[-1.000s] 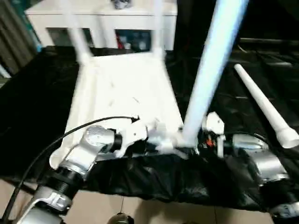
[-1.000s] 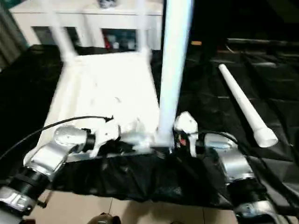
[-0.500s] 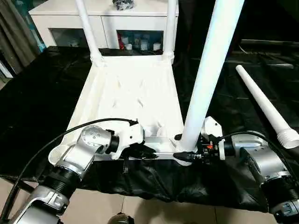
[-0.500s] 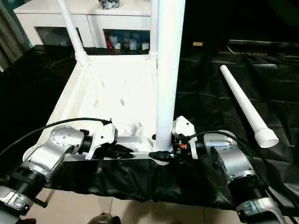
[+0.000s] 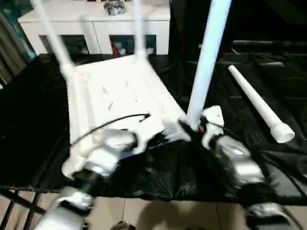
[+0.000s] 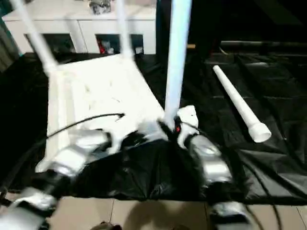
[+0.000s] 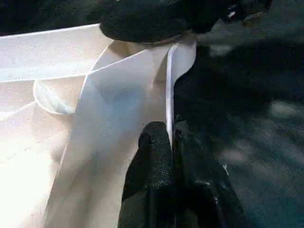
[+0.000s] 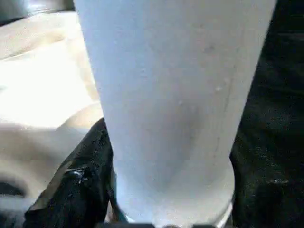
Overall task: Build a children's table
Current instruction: Rotate leg to tighten
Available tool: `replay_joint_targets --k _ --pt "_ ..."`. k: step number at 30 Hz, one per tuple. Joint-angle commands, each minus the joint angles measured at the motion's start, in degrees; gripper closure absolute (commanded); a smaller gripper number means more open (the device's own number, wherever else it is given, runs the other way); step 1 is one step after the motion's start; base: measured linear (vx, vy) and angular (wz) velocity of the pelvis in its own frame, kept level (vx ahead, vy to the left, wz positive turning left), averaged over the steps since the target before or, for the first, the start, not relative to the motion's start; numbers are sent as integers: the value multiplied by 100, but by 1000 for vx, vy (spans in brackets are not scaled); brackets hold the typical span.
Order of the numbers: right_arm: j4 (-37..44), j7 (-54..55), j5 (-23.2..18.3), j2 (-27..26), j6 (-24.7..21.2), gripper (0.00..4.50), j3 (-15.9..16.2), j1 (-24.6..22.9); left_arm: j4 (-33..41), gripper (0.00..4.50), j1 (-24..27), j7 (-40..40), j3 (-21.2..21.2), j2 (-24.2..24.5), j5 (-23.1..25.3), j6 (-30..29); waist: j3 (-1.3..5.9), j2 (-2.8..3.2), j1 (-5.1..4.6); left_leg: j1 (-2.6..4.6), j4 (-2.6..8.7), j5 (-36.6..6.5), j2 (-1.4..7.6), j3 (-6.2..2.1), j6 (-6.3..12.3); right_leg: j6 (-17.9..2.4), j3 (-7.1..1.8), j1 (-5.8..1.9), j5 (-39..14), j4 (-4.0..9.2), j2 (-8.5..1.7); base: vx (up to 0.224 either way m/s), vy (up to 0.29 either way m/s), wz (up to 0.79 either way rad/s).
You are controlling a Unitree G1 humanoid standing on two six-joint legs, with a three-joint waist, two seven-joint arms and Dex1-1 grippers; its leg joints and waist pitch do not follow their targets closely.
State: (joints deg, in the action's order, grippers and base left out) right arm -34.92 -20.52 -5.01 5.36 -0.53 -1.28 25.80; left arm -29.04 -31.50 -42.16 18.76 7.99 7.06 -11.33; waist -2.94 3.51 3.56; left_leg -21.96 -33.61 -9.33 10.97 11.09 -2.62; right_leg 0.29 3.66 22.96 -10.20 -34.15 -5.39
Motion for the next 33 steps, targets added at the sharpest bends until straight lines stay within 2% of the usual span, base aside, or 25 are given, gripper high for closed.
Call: replay_joint_targets --k 1,2,3,4,6,9,11,14,16,17,18,21,22,23,25,26,29,31,33 --pt "-235 140 60 -451 -13 177 311 22 -8 450 -228 440 88 -339 45 -16 350 12 3 157 456 -2384 161 -172 -133 -867 -161 -155 -2513 562 -294 0 0 0" --pt "-253 128 44 -516 87 177 316 37 -26 450 -255 391 170 -387 72 19 356 6 -3 135 464 -2370 169 -171 -106 -895 -163 -165 -2346 555 -293 0 0 0" --pt "-244 93 26 -531 121 122 319 36 -31 450 -264 339 204 -394 73 39 363 -1 -1 127 459 -2335 161 -165 -89 -911 -163 -174 -2246 550 -287 0 0 0" --pt "-244 59 5 -538 154 108 318 37 -49 450 -279 315 224 -397 75 53 369 19 9 128 460 -2320 170 -158 -56 -962 -172 -174 -2037 537 -281 0 0 0" --pt "-231 -64 -45 -530 161 108 322 30 -101 450 -311 291 239 -383 91 104 379 25 4 99 452 -2209 159 -145 26 -1061 -175 -203 -1718 500 -277 0 0 0" --pt "-200 -149 -20 -457 204 63 335 11 -122 450 -309 208 226 -319 109 182 394 16 5 89 433 -2040 157 -133 113 -1084 -176 -220 -1718 495 -288 0 0 0" --pt "-166 -169 4 -397 209 63 335 0 -108 450 -287 114 221 -278 86 244 399 26 11 86 430 -1959 162 -127 146 -1092 -177 -217 -1695 493 -289 0 0 0" --pt "-138 -496 60 -204 292 63 382 1 -16 450 -185 -148 226 -141 39 376 408 9 16 79 426 -1852 167 -127 180 -1097 -172 -228 -1661 483 -287 0 0 0" --pt "-67 -1003 112 62 366 63 546 -26 116 450 -57 -490 263 62 -40 551 411 -39 3 61 423 -1810 168 -128 209 -1106 -168 -248 -1638 477 -291 0 0 0" --pt "3 -1277 111 194 356 63 625 -45 179 450 -2 -649 273 156 -83 595 406 -17 2 48 419 -1763 168 -119 249 -1113 -173 -247 -1591 468 -285 0 0 0" --pt "132 -1681 99 364 345 63 756 -81 251 450 66 -846 274 294 -134 661 411 -50 11 58 409 -1732 181 -116 292 -1120 -179 -246 -1589 464 -296 0 0 0" --pt "321 -2319 70 631 292 63 949 -145 325 450 125 -1093 235 447 -237 728 406 -30 20 64 410 -1682 196 -108 343 -1155 -182 -228 -1588 452 -283 0 0 0" --pt "381 -2506 51 705 292 63 1001 -170 345 450 137 -1154 226 485 -261 741 405 -44 29 77 409 -1698 201 -103 343 -1168 -181 -221 -1589 454 -279 0 0 0" --pt "520 -2907 -30 851 232 63 1096 -219 389 450 162 -1293 208 573 -315 761 401 -69 51 90 404 -1694 208 -91 358 -1189 -190 -215 -1552 452 -269 0 0 0" --pt "757 -3564 -199 1077 88 63 1234 -292 469 450 210 -1558 183 729 -409 785 401 -49 86 63 409 -1615 221 -98 385 -1196 -193 -232 -1502 421 -279 0 0 0" --pt "854 -3852 -261 1187 13 63 1305 -313 499 450 231 -1688 174 809 -447 801 402 -71 121 74 406 -1620 225 -97 403 -1193 -188 -234 -1513 417 -275 0 0 0" --pt "1074 -4507 -335 1490 -66 63 1522 -366 537 450 270 -1975 177 1027 -504 880 409 -63 177 80 394 -1566 235 -83 410 -1229 -203 -210 -1442 402 -283 0 0 0" --pt "1177 -4938 -339 1700 -119 91 1658 -370 537 450 289 -2218 187 1199 -542 966 400 -61 195 88 403 -1598 236 -87 379 -1234 -203 -205 -1508 406 -285 0 0 0" --pt "1254 -5226 -366 1844 -167 100 1710 -356 550 450 294 -2406 194 1318 -569 995 395 -54 218 94 407 -1671 241 -88 350 -1201 -209 -207 -1645 414 -298 0 0 0"
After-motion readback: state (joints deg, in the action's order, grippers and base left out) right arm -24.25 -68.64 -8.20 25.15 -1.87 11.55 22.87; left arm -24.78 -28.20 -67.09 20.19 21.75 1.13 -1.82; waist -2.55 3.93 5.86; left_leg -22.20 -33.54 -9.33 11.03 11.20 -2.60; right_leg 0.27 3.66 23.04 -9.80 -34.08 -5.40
